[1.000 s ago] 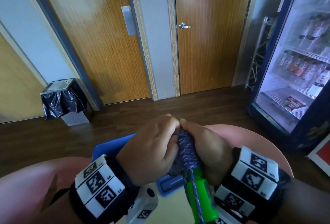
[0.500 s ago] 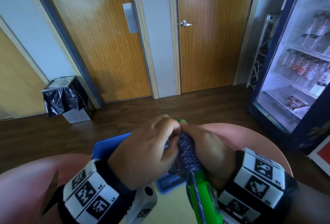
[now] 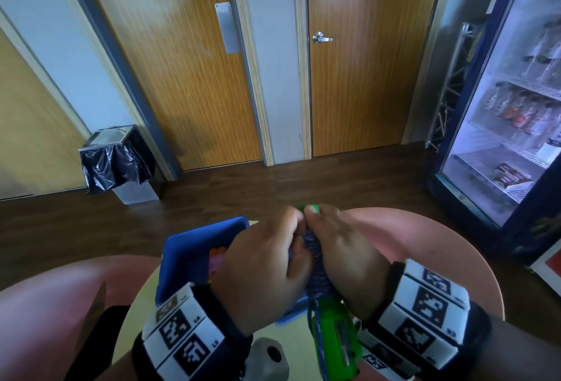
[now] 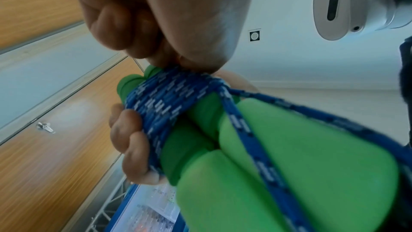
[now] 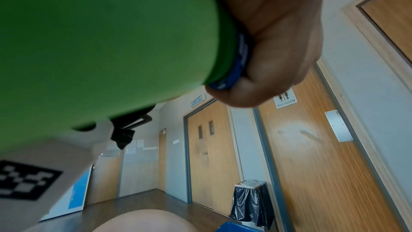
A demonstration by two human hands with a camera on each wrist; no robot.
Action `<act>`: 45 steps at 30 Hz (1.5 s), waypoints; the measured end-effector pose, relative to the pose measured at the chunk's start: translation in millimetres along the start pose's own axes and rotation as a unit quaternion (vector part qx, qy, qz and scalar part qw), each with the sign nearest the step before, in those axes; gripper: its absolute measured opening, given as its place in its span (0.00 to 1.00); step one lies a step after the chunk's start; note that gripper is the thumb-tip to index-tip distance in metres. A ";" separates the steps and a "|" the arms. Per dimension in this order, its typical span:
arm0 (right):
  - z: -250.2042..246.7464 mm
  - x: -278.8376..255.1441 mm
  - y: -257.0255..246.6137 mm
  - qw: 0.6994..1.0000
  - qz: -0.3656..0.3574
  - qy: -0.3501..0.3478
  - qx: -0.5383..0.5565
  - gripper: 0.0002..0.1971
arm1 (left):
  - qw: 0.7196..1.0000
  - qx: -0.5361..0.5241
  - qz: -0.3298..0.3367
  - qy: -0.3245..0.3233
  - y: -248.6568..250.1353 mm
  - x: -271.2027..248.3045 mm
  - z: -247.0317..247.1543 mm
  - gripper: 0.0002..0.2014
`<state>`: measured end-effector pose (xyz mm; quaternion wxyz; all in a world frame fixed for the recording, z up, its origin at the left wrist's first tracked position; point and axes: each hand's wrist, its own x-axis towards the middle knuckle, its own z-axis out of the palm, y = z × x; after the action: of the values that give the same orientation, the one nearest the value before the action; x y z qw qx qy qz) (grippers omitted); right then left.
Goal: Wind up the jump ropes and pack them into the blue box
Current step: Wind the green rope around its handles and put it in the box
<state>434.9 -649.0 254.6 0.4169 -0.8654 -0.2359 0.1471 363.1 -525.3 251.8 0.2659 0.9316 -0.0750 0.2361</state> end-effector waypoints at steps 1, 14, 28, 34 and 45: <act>2.9 -0.5 1.3 0.999 0.015 -0.002 0.041 0.20 | 1.000 0.000 -0.002 -0.004 -1.1 -1.1 -0.6 0.09; 14.3 5.1 -18.9 0.967 0.045 -0.003 0.251 0.24 | 0.998 0.059 0.022 0.005 -12.0 10.3 -15.8 0.08; 28.9 14.9 -3.5 0.938 0.083 0.012 0.337 0.33 | 0.996 -0.082 0.011 0.015 -16.2 2.4 -13.5 0.05; 34.0 19.8 10.2 0.899 0.097 -0.022 0.427 0.21 | 0.938 -0.293 -0.187 -0.003 -33.0 4.0 -3.8 0.19; 104.6 16.5 40.7 0.935 0.119 -0.220 0.251 0.32 | 0.773 -0.415 -0.470 0.092 -125.8 -45.3 12.9 0.10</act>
<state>413.2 -594.0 157.8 0.5379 -0.7004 -0.1721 0.4365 361.8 -424.9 162.5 0.7103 0.6236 0.3065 0.1126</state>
